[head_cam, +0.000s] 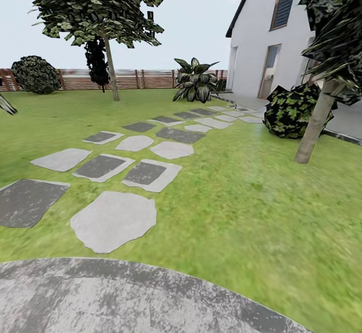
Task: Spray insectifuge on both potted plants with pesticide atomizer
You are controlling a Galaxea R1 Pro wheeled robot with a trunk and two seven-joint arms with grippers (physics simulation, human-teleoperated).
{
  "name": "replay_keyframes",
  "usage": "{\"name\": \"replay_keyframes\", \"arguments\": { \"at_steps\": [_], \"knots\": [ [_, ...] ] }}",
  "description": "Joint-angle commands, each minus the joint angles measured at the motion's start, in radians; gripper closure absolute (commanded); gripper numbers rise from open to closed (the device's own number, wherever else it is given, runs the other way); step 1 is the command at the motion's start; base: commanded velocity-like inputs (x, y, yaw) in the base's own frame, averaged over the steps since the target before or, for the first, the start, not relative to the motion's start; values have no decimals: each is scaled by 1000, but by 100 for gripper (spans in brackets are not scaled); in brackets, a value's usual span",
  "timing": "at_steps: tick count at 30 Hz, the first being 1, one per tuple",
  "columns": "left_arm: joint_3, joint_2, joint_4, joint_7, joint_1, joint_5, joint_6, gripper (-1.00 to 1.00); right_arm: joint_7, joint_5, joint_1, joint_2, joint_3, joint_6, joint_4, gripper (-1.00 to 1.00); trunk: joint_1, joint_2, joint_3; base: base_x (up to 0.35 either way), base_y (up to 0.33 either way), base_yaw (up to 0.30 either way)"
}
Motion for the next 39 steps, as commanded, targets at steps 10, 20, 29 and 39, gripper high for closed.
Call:
{"name": "replay_keyframes", "arguments": {
  "at_steps": [10,20,29,39],
  "knots": [
    [2,0,1,-1,-1,-2,-3,-100,0,0,-1,0,0,-4,1,-100,0,0,-1,339,0,0],
    [2,0,1,0,-2,-2,-3,-100,0,-1,-1,0,2,-4,-1,-100,0,0,-1,339,0,0],
    [2,0,1,0,-2,-2,-3,-100,0,-1,-1,0,0,-4,-1,-100,0,0,-1,339,0,0],
    [2,1,1,0,-2,-2,-3,-100,0,-1,-1,0,0,-4,-1,-100,0,0,-1,339,0,0]
  ]
}}
